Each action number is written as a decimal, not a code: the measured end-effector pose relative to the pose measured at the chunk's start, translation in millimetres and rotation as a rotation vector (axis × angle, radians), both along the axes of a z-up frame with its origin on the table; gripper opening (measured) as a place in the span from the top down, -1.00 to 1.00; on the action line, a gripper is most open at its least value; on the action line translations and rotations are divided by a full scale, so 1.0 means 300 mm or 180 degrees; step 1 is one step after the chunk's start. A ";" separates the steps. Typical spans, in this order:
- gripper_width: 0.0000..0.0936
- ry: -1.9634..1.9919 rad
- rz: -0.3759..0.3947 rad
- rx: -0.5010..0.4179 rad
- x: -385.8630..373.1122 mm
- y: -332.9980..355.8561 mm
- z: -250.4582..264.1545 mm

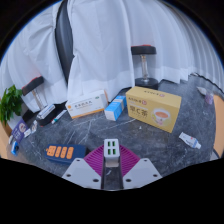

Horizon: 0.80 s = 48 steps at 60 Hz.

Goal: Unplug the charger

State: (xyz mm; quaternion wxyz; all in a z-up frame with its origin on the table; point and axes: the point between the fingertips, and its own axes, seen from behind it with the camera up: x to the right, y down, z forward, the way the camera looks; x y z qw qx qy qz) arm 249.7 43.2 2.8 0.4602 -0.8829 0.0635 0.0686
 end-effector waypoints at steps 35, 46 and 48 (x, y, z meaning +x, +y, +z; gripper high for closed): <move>-0.82 -0.0845 -0.0080 0.0248 0.120 -0.235 0.305; -0.82 -0.0931 -0.0146 0.0423 0.008 -0.497 0.473; -0.82 -0.0962 -0.0149 0.0437 -0.014 -0.547 0.495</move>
